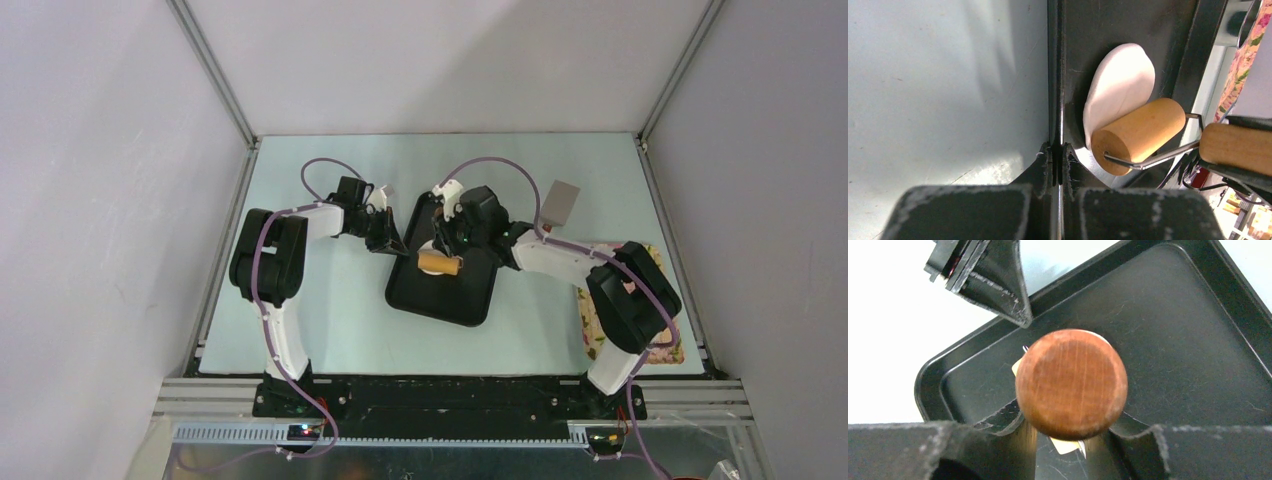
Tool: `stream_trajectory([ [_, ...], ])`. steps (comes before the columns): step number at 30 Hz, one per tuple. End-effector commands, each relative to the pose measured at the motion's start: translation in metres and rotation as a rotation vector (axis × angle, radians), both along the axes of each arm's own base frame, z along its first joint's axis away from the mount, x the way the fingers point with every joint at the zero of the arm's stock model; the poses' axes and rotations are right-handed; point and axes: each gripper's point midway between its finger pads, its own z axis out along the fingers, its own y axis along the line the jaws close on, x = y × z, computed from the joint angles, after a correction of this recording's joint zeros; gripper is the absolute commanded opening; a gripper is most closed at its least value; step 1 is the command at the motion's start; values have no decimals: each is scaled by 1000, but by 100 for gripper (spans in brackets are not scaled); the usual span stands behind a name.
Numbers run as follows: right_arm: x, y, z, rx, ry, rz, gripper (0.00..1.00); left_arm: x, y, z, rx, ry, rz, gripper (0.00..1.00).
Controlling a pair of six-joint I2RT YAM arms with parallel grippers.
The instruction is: Roll out the dumpling wrappers from the dough
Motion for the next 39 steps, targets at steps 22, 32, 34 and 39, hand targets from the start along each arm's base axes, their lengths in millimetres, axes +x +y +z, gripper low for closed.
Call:
stream_trajectory([
  [22, -106, -13, -63, -155, 96, 336, 0, -17, 19, -26, 89, 107, 27, 0],
  [32, -117, -15, -56, -149, 26, 455, 0, -17, 19, -27, 90, 108, 27, 0],
  [34, -125, -15, -55, -145, 29, 498, 0, -17, 20, -27, 90, 106, 27, 0],
  [39, -124, -13, -22, -88, -16, 521, 0, -17, 19, -27, 88, 108, 25, 0],
])
